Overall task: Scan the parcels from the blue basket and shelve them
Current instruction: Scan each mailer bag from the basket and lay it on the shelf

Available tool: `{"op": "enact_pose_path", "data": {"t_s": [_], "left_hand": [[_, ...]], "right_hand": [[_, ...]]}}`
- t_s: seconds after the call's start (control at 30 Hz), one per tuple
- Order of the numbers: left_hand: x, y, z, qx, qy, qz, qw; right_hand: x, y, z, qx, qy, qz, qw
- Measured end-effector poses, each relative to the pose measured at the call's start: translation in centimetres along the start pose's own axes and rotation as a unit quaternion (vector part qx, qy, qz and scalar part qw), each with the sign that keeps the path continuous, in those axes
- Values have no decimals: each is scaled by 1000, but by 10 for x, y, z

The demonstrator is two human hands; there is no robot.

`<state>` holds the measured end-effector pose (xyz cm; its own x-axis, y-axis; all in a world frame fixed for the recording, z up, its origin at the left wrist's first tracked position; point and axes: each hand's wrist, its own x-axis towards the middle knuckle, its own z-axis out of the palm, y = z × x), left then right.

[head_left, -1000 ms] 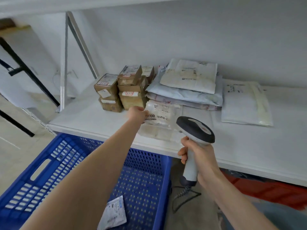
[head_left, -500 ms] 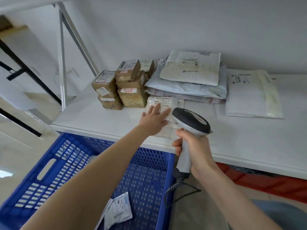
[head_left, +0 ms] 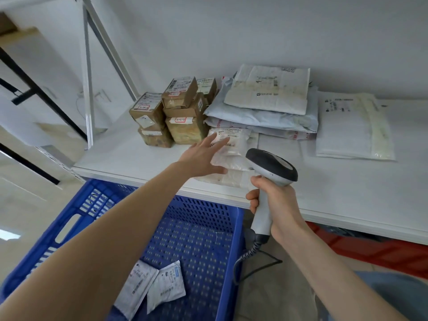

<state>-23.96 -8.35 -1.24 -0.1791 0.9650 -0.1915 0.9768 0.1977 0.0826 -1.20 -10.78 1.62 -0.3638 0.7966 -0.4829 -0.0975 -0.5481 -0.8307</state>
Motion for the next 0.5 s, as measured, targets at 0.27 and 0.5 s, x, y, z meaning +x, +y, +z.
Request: {"op": "enact_pose_path", "data": {"t_s": [0.27,0.5], "left_hand": [[-110,-72,61,-105,-20,-116,987],[-186,-143,183,-274,-169,-359,876]], "right_hand": [[-15,44,37,-118,-84,58,988],[-1,140,121,-191,-161,202,947]]}}
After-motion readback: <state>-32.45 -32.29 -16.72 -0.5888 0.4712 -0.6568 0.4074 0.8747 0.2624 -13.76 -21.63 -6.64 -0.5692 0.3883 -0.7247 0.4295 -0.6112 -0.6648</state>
